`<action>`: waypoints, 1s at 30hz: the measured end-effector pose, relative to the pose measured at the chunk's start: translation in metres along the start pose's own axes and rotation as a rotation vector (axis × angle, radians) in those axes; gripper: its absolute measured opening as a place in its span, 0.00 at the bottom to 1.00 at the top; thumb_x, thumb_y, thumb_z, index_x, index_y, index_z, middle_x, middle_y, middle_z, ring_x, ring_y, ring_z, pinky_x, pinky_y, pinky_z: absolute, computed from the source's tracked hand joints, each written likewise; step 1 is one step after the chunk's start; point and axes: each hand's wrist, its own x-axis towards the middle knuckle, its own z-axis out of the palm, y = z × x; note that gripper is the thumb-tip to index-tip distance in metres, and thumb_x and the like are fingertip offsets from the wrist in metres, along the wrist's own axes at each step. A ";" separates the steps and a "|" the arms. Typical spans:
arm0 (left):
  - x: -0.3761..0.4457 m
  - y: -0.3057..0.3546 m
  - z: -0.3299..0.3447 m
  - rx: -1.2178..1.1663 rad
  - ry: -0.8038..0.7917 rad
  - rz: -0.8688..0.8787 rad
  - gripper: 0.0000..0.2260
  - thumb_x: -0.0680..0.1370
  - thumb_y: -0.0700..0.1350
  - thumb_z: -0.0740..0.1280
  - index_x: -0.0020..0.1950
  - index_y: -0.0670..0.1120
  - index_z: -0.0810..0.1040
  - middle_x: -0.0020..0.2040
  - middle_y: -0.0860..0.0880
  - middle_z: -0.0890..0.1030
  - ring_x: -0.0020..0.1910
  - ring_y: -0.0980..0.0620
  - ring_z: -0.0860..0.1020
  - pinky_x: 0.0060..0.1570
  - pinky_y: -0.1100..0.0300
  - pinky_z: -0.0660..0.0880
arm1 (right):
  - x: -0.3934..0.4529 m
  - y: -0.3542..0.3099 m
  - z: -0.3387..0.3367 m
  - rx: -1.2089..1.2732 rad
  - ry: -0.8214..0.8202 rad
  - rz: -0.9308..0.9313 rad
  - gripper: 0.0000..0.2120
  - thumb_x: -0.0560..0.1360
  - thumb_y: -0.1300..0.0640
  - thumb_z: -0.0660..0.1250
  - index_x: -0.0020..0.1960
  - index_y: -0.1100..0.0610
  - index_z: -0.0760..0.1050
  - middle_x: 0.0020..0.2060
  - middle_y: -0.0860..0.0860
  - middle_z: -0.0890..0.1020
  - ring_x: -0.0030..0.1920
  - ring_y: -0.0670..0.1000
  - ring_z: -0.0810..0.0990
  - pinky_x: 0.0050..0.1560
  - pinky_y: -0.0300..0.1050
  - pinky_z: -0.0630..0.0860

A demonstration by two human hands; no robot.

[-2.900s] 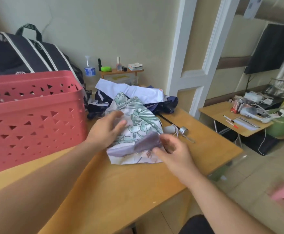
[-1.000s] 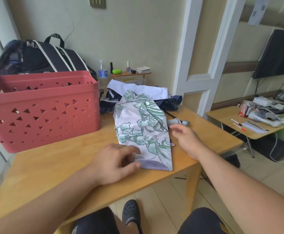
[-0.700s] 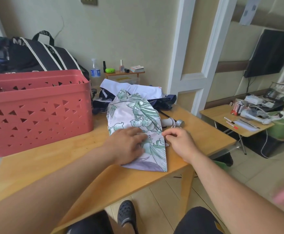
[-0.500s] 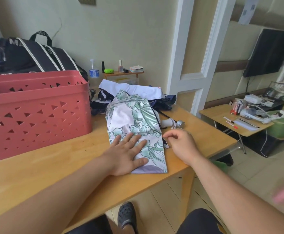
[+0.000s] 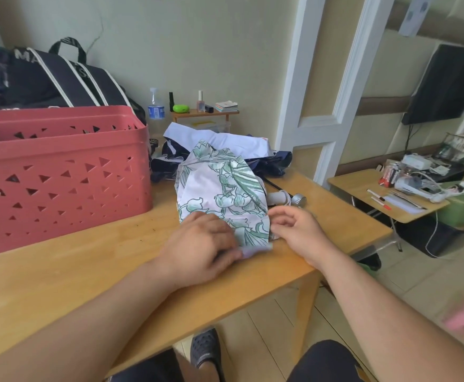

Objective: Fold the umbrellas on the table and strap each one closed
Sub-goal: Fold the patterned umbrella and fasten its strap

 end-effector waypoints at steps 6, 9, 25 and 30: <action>0.078 -0.026 -0.054 0.059 0.178 -0.369 0.16 0.83 0.55 0.59 0.47 0.49 0.82 0.40 0.49 0.81 0.43 0.42 0.78 0.41 0.49 0.75 | -0.006 -0.008 -0.004 0.153 0.073 0.029 0.19 0.79 0.68 0.65 0.64 0.50 0.73 0.48 0.53 0.83 0.48 0.48 0.79 0.51 0.43 0.73; 0.101 -0.028 -0.066 0.039 0.155 -0.444 0.12 0.84 0.52 0.63 0.51 0.49 0.83 0.44 0.47 0.83 0.45 0.42 0.79 0.42 0.50 0.75 | -0.010 -0.005 -0.002 0.008 0.113 -0.064 0.14 0.74 0.67 0.70 0.52 0.51 0.76 0.37 0.50 0.73 0.37 0.48 0.70 0.40 0.46 0.68; 0.063 -0.006 -0.061 -0.234 0.137 -0.347 0.08 0.83 0.50 0.66 0.49 0.51 0.83 0.42 0.55 0.81 0.43 0.53 0.77 0.44 0.54 0.74 | 0.050 -0.014 0.038 -0.767 0.230 -0.079 0.23 0.68 0.35 0.78 0.52 0.49 0.78 0.45 0.45 0.79 0.45 0.53 0.79 0.43 0.49 0.79; 0.055 0.001 -0.055 -0.227 0.134 -0.298 0.09 0.83 0.51 0.66 0.50 0.50 0.84 0.43 0.55 0.82 0.44 0.54 0.76 0.45 0.55 0.72 | 0.055 -0.016 0.040 -0.624 0.304 -0.035 0.21 0.69 0.41 0.75 0.54 0.51 0.75 0.47 0.47 0.79 0.46 0.55 0.79 0.42 0.50 0.78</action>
